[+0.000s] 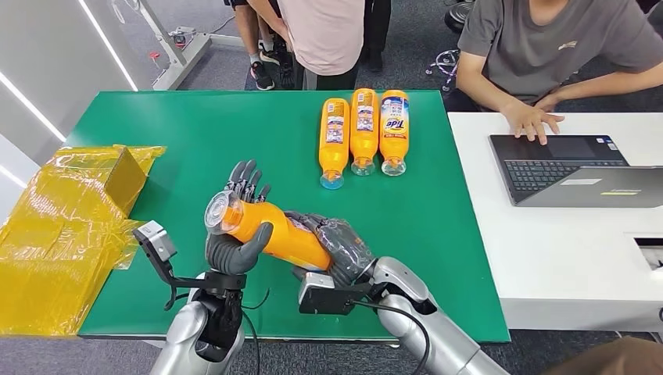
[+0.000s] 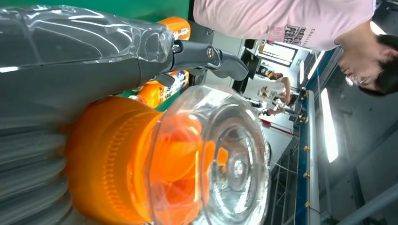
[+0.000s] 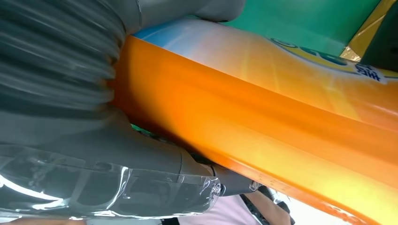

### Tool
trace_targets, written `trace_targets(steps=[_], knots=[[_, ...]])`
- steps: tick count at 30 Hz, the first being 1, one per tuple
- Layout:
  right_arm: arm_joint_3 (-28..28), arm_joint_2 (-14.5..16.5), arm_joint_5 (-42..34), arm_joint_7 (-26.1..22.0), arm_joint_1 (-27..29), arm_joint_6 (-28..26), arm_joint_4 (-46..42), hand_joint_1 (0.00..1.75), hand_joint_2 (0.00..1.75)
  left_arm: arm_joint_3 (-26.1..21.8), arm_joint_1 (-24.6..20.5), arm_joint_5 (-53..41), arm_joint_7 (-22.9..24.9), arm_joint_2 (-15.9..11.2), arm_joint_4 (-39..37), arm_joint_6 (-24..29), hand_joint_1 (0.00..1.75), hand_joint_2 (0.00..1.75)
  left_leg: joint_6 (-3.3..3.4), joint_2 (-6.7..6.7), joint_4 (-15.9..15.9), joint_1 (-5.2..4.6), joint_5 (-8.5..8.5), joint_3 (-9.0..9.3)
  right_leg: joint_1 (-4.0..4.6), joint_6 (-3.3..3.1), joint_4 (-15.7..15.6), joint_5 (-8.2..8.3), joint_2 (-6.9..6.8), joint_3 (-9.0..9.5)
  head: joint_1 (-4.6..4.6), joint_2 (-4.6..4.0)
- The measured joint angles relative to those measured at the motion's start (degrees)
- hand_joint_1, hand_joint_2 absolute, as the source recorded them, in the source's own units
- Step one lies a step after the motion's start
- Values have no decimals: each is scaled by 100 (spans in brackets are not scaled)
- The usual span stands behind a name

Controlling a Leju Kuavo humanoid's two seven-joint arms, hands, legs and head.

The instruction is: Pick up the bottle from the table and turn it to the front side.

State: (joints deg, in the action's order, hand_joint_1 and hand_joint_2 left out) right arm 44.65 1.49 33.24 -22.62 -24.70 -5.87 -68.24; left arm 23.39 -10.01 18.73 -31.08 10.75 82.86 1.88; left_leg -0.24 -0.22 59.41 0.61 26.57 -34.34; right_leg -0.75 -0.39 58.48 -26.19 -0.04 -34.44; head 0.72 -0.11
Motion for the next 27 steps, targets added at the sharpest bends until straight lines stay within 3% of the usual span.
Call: trace_targets(steps=[25, 27], knots=[[-8, 10, 150, 122, 68, 83, -2, 175, 175, 0, -26, -285, -110, 3, -2, 261, 0, 175, 0, 0, 0, 0, 0, 0, 0, 0, 0, 0, 1, -1, -1, 0], [-10, 15, 168, 140, 70, 82, -2, 175, 175, -1, -27, -295, -94, 20, -2, 320, 83, 175, 0, 0, 0, 0, 0, 0, 0, 0, 0, 0, 1, 0, -1, 0]])
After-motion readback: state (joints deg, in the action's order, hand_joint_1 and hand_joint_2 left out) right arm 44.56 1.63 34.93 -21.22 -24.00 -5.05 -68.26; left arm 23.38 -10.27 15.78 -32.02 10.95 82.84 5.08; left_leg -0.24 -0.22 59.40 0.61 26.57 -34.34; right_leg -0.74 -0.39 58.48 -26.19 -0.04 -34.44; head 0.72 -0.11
